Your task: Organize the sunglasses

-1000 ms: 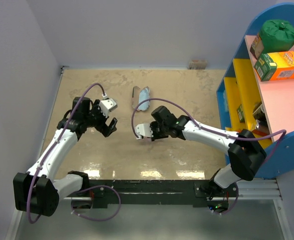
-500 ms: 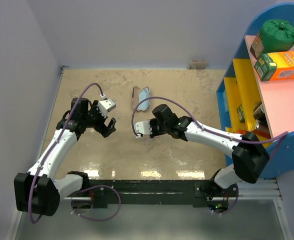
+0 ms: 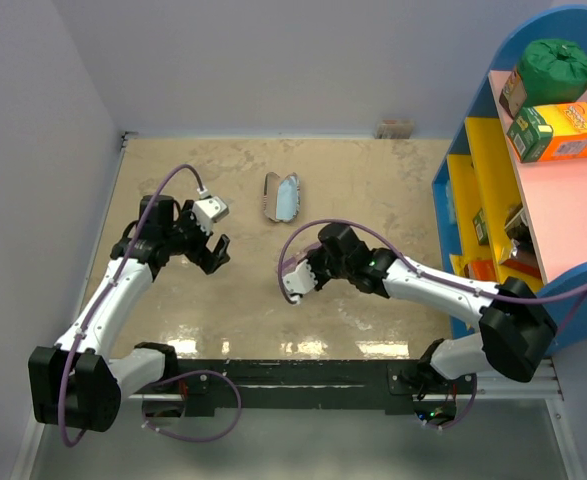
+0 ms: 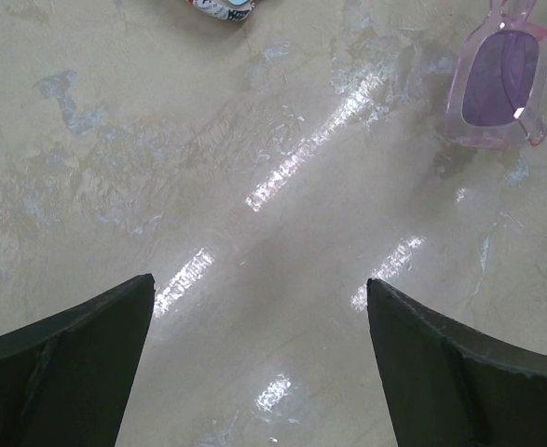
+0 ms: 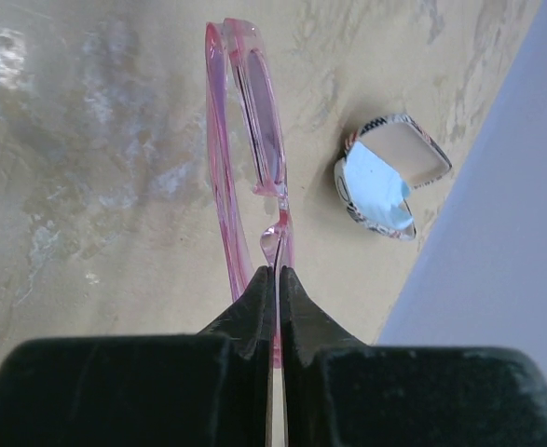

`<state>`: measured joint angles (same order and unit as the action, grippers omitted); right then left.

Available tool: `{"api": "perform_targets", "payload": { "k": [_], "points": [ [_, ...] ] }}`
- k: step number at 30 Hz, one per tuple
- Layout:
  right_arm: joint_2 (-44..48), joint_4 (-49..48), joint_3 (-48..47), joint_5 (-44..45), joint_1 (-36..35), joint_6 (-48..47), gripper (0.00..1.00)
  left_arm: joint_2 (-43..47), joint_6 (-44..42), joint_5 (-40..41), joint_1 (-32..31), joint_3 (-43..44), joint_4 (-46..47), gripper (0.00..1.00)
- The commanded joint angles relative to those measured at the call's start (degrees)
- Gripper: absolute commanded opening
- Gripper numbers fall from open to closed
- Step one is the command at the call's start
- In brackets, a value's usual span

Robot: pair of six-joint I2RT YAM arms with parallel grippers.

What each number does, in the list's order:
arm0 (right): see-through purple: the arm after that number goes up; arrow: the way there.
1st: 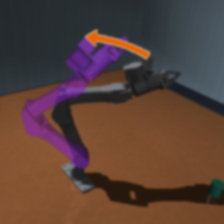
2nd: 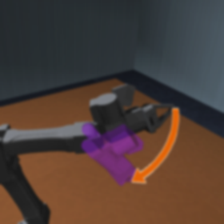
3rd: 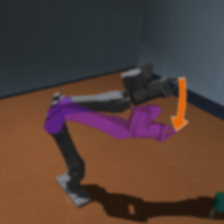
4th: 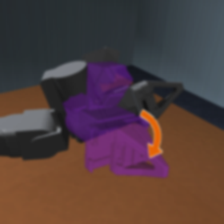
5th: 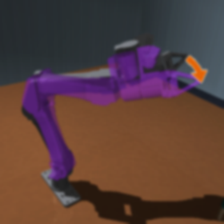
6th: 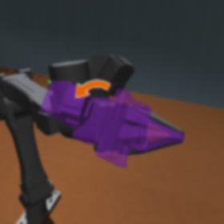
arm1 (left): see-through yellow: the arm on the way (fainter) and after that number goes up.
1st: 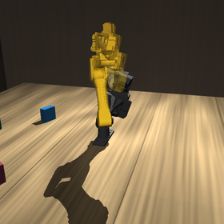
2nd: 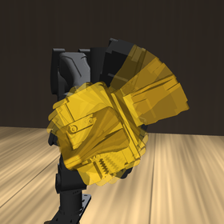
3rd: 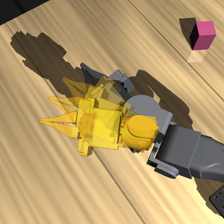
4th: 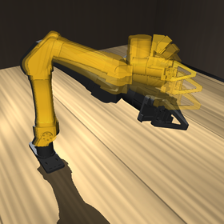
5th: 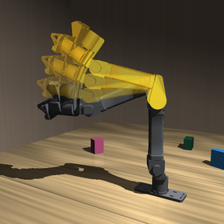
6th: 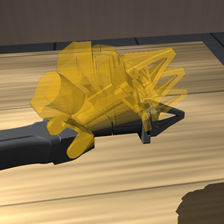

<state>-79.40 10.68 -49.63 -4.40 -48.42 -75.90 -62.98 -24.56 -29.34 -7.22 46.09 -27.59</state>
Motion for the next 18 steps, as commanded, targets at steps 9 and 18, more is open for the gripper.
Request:
{"api": "perform_targets", "payload": {
  "k": [9,18],
  "points": [
    [2.4,-9.9,10.6,-7.1,-0.1,-15.3,0.0,0.1,0.7,-2.7,1.2,-0.1,1.8,1.0],
    [-0.9,-10.4,9.5,-8.0,0.0,-13.8,0.07,0.1,0.6,-3.0,1.4,-0.1,1.6,1.0]
  ]
}}
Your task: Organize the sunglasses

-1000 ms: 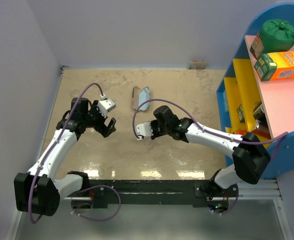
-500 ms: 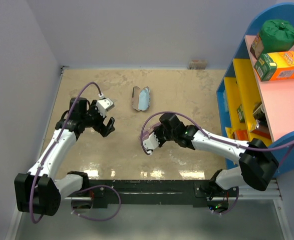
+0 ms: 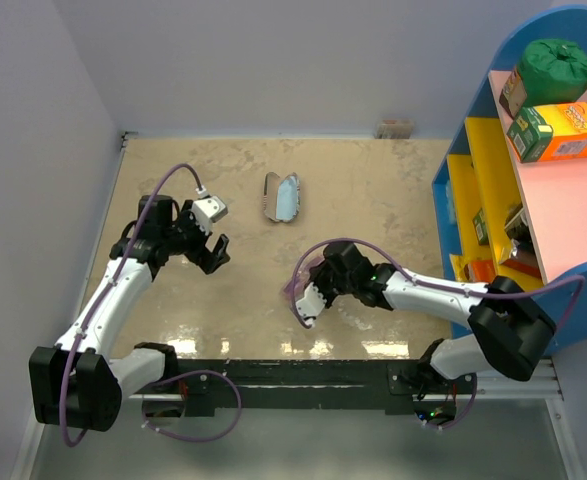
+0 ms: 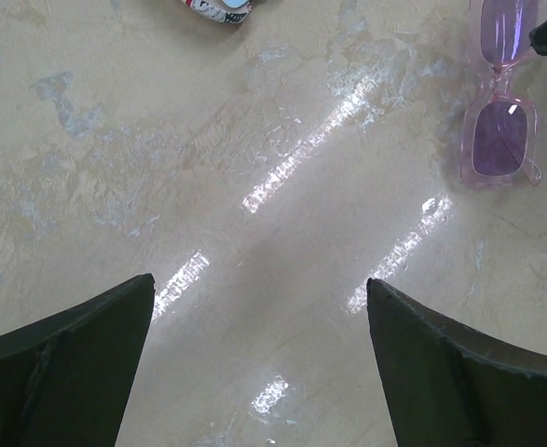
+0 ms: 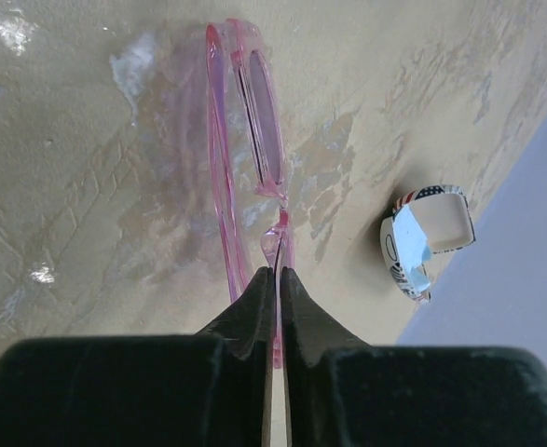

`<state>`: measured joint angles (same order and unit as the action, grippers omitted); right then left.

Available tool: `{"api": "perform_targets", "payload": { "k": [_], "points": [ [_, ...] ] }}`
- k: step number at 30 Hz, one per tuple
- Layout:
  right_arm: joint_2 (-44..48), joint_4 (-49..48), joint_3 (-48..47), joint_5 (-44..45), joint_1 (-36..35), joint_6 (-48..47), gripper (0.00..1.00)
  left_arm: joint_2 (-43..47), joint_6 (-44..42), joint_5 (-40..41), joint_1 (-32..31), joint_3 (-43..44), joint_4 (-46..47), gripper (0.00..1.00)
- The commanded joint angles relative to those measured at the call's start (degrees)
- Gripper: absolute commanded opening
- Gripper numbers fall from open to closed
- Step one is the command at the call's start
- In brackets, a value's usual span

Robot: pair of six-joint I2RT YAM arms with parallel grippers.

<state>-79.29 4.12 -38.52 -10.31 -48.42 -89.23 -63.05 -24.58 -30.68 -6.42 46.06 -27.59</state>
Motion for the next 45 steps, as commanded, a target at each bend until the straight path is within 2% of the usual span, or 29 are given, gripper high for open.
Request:
{"api": "perform_targets", "payload": {
  "k": [1,9,11,12,15,22,27,30,45],
  "points": [
    [-1.4,-3.9,-1.8,-1.9,-0.1,0.5,0.19,0.4,0.6,-1.8,0.6,-0.1,1.6,1.0],
    [-1.3,-5.8,-0.8,-0.1,-0.1,0.7,0.34,0.1,0.4,-2.2,1.0,-0.1,1.5,1.0],
    [0.4,-6.9,-2.8,2.2,0.0,6.5,0.37,0.3,0.4,-2.3,1.1,-0.2,1.2,1.0],
    [1.0,-5.1,-4.5,1.8,-0.1,14.2,0.37,0.4,0.4,-2.3,1.1,-0.2,1.3,1.0],
    [1.9,4.2,-11.4,-1.4,1.0,24.9,0.37,0.6,0.4,-2.7,1.3,-0.1,1.4,1.0],
    [-0.8,13.4,-13.4,-9.2,2.9,38.5,0.39,0.9,0.2,-2.8,1.4,0.0,1.1,1.0],
    [-11.6,24.4,-20.4,-16.0,10.6,40.6,0.36,0.8,0.6,-3.0,1.6,0.0,1.1,1.0],
    [-17.2,27.4,-23.4,-17.6,13.6,42.6,0.35,0.6,0.6,-2.9,1.7,0.3,0.9,1.0],
    [-24.6,25.5,-28.6,-18.0,14.4,47.4,0.39,0.8,0.8,-3.2,2.4,0.3,1.1,1.0]
  ]
}}
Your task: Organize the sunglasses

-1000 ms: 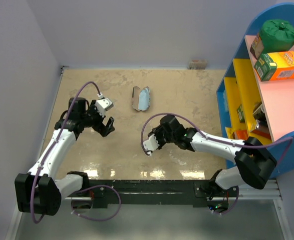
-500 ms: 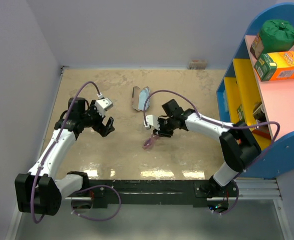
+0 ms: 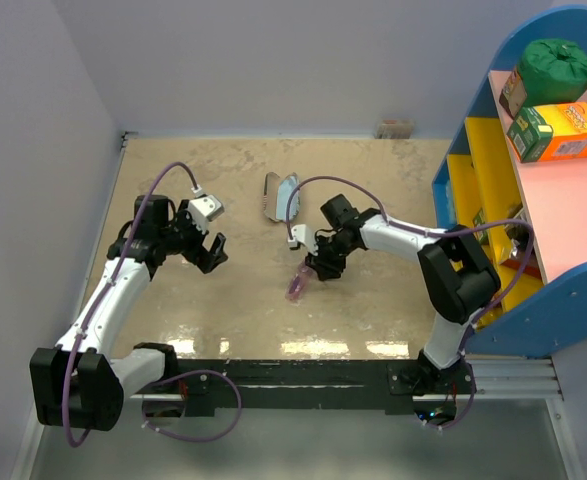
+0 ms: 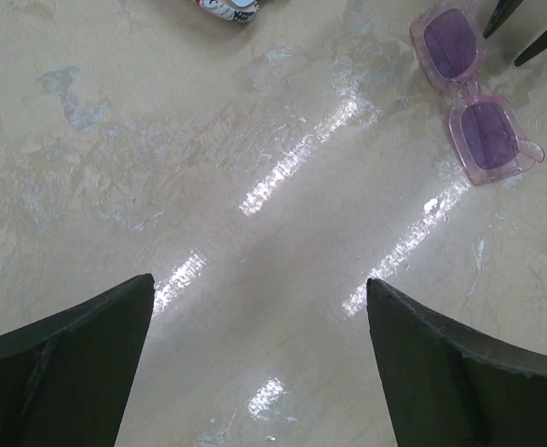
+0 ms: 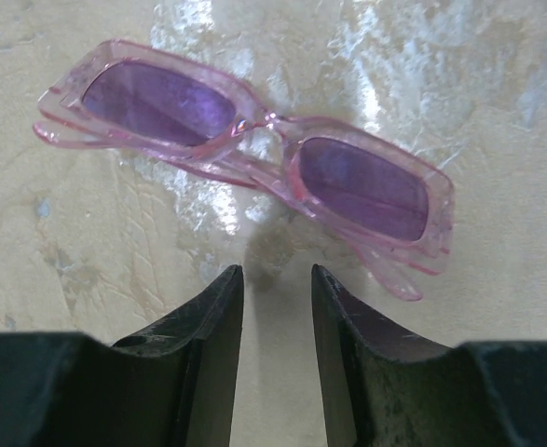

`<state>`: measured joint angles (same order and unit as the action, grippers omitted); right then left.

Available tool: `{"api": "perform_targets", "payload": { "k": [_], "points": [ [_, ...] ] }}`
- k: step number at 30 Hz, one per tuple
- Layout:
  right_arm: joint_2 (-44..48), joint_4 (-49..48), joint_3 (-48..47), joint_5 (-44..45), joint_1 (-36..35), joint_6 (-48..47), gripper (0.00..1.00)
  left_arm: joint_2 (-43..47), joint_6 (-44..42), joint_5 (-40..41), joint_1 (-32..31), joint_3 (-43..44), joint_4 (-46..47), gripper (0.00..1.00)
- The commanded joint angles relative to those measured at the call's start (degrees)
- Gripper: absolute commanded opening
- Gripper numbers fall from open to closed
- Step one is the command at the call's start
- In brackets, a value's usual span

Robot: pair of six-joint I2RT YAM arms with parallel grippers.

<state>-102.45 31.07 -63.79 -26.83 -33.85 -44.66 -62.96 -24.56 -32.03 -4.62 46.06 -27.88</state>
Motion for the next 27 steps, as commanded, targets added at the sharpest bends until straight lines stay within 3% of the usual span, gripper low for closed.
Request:
{"api": "perform_targets", "payload": {
  "k": [1,11,27],
  "points": [
    [-2.2,-1.7,-4.5,-1.4,-0.1,3.3,0.39,0.7,0.7,-1.9,0.6,0.3,1.3,1.0],
    [-5.0,-6.0,-9.2,-0.3,-0.1,8.4,0.41,0.4,0.6,-2.5,0.7,0.1,1.4,1.0],
    [-4.8,-4.6,-11.2,-1.4,0.0,8.9,0.43,0.6,0.4,-3.0,0.8,0.0,1.2,1.0]
  ]
}}
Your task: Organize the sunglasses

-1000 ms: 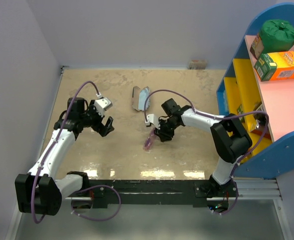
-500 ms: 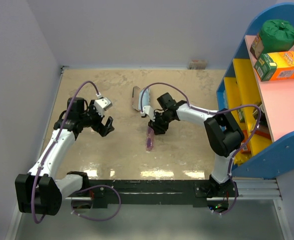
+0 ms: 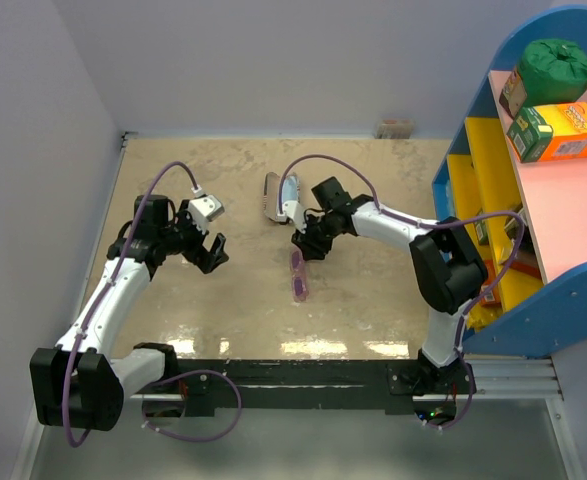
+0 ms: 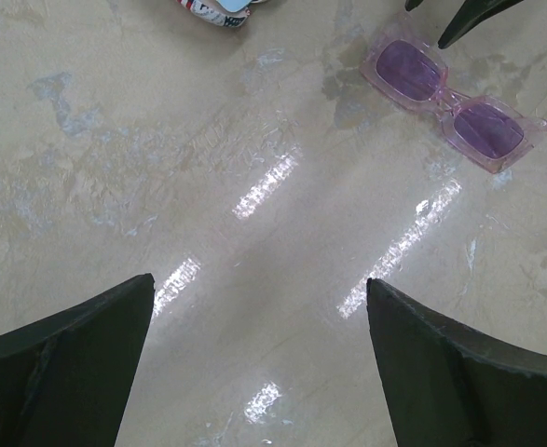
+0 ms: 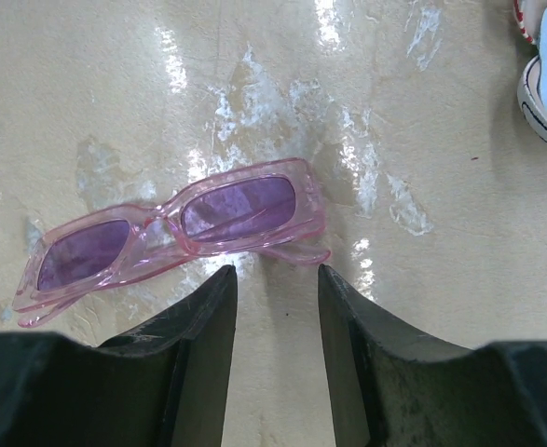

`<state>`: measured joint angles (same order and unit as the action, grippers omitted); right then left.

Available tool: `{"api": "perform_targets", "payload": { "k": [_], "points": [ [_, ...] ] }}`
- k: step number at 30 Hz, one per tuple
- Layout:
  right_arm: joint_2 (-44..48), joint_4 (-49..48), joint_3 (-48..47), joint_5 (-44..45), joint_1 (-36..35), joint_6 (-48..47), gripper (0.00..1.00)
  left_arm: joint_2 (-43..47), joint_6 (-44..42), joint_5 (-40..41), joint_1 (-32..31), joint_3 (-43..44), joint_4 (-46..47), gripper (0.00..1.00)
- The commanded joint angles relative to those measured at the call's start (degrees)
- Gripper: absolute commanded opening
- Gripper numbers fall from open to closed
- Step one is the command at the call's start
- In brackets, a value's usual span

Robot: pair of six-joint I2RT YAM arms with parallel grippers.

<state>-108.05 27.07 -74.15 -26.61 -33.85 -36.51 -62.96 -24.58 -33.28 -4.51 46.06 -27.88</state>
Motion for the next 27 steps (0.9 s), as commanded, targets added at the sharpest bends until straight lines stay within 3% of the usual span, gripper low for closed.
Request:
{"api": "perform_targets", "payload": {
  "k": [1,17,27],
  "points": [
    [1.1,-0.7,-0.8,-1.9,-0.1,0.7,0.43,0.7,0.4,-1.8,0.8,0.0,1.2,1.0],
    [11.6,1.5,-3.1,-1.3,3.3,5.0,0.5,0.6,0.4,-2.1,1.1,-0.4,1.9,1.0],
    [22.4,-9.1,3.7,1.9,5.5,11.0,0.56,0.4,0.7,-1.5,1.2,-0.2,1.6,1.0]
  ]
}}
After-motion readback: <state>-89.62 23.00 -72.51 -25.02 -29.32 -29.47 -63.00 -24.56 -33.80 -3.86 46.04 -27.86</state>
